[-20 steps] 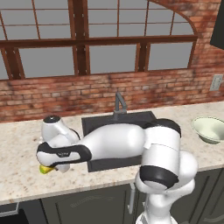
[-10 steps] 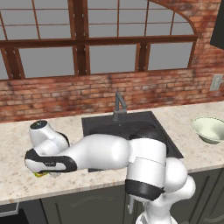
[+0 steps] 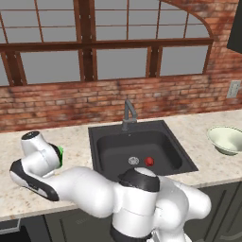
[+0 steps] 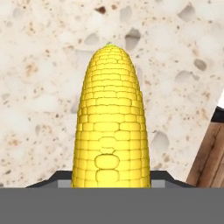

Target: Remove the bell pepper and corn from the sink. Then move the bowl and cup from the counter to the sink for washing.

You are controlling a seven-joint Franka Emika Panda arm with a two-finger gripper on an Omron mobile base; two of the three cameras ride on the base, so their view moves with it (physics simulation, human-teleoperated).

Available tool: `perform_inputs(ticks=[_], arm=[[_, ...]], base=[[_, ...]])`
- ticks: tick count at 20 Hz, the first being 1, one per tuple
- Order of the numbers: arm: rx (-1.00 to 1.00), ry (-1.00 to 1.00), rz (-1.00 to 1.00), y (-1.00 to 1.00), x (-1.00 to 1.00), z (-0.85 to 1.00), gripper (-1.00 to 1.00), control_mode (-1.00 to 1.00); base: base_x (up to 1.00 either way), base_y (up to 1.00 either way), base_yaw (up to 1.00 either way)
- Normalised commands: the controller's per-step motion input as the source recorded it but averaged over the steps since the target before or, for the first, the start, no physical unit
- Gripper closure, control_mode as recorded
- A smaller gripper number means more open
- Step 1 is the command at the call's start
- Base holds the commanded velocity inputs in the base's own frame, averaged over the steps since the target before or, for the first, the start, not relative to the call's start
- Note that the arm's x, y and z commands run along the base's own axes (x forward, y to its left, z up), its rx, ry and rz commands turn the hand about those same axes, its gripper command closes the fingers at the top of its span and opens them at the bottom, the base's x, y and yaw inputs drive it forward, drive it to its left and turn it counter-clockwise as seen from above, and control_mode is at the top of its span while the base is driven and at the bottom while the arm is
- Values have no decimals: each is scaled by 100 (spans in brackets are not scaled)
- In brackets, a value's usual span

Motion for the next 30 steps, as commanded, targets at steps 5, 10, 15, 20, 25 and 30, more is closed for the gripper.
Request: perform_inputs(ticks=[5,10,15,20,25,30], arm=[[0,1,-7,4,0,-22,100,-100],[0,1,-4,0,3,-25,100,-100],[0,0,-1,0,6,-26,100,-100],[0,0,0,2,11,-24,100,-100],[0,2,0,4,9,-23,100,-100],[0,5,0,4,2,-24,-100,-100]], base=[[0,0,0],[0,0,0],[0,0,0],[0,0,0],[0,0,0],[0,0,0]])
